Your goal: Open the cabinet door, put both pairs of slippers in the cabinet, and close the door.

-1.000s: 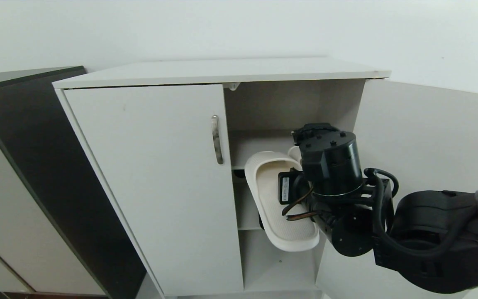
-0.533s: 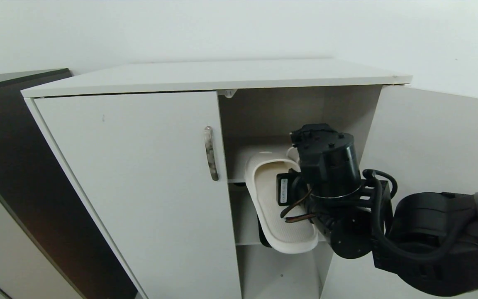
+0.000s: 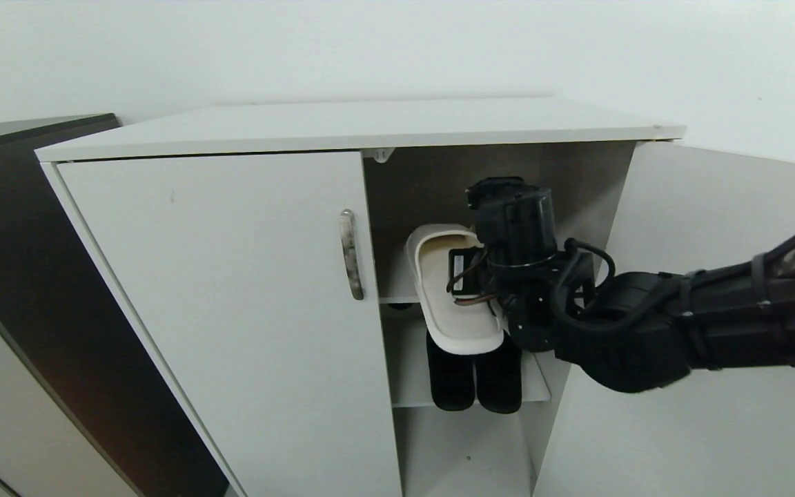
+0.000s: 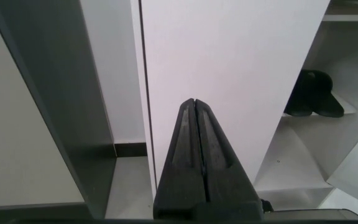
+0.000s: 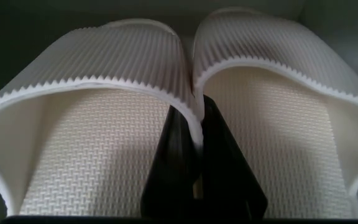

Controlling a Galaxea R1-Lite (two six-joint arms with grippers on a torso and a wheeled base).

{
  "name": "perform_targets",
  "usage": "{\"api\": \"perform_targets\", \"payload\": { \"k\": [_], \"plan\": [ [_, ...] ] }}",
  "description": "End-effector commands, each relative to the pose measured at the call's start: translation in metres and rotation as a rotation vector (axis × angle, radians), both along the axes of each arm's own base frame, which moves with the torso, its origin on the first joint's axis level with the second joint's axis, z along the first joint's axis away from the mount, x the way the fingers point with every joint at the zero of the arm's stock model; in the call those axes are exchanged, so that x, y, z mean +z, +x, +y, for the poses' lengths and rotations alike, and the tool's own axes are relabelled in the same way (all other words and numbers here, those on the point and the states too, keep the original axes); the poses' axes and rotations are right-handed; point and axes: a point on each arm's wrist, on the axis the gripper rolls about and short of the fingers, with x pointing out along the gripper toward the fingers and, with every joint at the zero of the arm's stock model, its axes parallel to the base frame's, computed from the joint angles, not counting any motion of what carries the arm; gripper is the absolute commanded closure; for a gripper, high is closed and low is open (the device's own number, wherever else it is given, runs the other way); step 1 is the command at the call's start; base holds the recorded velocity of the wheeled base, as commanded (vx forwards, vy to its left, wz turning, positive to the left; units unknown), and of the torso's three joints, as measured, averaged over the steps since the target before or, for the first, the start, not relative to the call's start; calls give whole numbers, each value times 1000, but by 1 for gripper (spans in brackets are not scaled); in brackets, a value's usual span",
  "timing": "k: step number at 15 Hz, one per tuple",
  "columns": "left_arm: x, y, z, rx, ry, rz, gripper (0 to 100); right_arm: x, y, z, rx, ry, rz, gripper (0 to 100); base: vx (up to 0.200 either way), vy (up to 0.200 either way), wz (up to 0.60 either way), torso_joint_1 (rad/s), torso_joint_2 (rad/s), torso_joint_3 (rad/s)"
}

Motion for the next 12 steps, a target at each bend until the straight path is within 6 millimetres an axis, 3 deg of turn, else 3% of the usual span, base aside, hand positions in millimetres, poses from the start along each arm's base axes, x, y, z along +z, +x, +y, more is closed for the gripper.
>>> {"api": "perform_targets", "payload": {
  "k": [1,3,6,12],
  "plan": [
    [0,0,0,0,-2,0,100,-15,45,6,-51,-31,-3,100,0,0,0,0,0,0],
    [0,0,0,0,-2,0,100,-15,70,4,-83,-46,15,100,0,0,0,0,0,0],
    [0,0,0,1,-2,0,100,-16,91,4,-103,-36,8,100,0,0,0,0,0,0],
    [0,0,0,0,-2,0,100,-31,110,4,-126,-47,25,100,0,0,0,0,0,0]
  ]
}}
